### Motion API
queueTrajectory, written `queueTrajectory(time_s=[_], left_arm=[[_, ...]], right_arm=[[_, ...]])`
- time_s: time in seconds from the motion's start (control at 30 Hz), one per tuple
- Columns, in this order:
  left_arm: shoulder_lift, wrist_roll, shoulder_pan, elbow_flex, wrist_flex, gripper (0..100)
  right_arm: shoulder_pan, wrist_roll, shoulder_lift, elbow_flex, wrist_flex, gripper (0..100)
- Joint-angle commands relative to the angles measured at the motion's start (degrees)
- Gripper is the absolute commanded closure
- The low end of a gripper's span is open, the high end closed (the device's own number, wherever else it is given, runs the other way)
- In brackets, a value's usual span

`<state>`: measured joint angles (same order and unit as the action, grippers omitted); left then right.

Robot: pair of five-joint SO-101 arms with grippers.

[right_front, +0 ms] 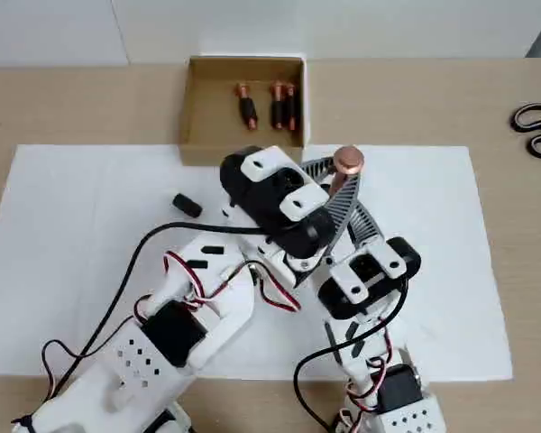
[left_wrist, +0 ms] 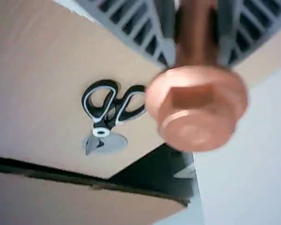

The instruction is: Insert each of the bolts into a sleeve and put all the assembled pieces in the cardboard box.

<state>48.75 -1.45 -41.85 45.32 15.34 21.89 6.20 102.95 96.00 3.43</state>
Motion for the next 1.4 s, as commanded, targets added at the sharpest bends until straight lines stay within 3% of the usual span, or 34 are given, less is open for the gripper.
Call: queueTrajectory(time_s=[0.0,0.2,0.6,0.8,1.23,1.37], left_arm=[[0.4,0.0,0.4,-3.9,0.0,99],[2.5,-5.5,0.1,-3.4,0.1,99],[9.8,-5.7,0.2,5.1,-0.5,99],[9.7,-5.9,0.2,6.5,-9.4,99],[9.8,-6.0,0.2,10.6,-10.5,99],[9.7,-6.0,0.2,10.8,-16.4,99]], right_arm=[[0.0,0.4,0.9,0.4,0.1,99.4],[-2.3,0.4,0.9,0.4,0.1,99.4],[-2.2,0.4,0.9,0.4,0.0,99.4],[-2.2,0.4,0.9,0.4,0.0,99.4],[-2.2,0.4,0.9,0.4,0.0,99.4],[-2.2,0.4,0.9,0.4,0.0,99.4]])
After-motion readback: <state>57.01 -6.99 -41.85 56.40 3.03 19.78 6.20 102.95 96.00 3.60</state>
